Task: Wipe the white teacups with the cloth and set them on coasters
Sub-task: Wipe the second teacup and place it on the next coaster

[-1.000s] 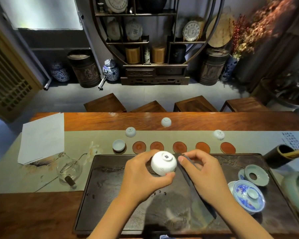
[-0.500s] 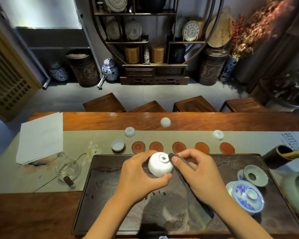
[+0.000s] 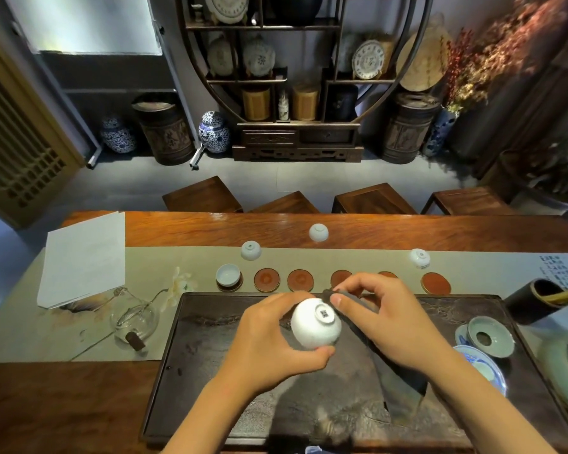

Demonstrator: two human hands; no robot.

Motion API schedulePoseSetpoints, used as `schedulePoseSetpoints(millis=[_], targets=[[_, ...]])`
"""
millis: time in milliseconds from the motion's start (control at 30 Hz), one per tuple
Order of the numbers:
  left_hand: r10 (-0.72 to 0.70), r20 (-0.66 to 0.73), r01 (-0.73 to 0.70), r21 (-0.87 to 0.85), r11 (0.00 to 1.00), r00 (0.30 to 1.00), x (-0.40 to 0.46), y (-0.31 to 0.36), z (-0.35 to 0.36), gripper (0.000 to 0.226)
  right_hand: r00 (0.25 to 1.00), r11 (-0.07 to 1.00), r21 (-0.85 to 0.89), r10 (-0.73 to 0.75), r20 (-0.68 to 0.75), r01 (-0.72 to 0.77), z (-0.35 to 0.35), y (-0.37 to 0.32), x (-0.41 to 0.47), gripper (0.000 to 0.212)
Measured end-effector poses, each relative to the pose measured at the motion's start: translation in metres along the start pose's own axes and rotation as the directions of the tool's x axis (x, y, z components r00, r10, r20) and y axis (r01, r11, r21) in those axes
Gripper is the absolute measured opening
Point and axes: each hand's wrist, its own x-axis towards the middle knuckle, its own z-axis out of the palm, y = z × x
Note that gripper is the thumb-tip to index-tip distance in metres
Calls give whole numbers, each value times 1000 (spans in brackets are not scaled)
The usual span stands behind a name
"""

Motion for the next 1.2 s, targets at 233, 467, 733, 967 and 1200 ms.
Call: schedulePoseSetpoints(millis=[233, 467, 733, 967, 1200], targets=[[-119, -106, 117, -22, 993, 987, -1, -18, 7, 51, 997, 991, 108, 71, 27, -74, 9, 19, -15, 4], [-147, -115, 152, 40, 988, 983, -4, -23, 8, 53, 994, 979, 179, 106, -35, -98, -2, 30, -16, 5], [-274, -74, 263, -132, 956, 959, -13, -26, 13, 51, 994, 983, 163, 97, -41, -89, 4, 36, -17, 2], [-362, -69, 334, -254, 908, 930, -21, -32, 22, 51, 996, 986, 149, 85, -33, -79, 6, 37, -13, 2], [-360, -53, 336, -255, 907, 931, -15, -38, 20, 53, 996, 985, 152, 86, -28, -80, 8, 38, -10, 1]])
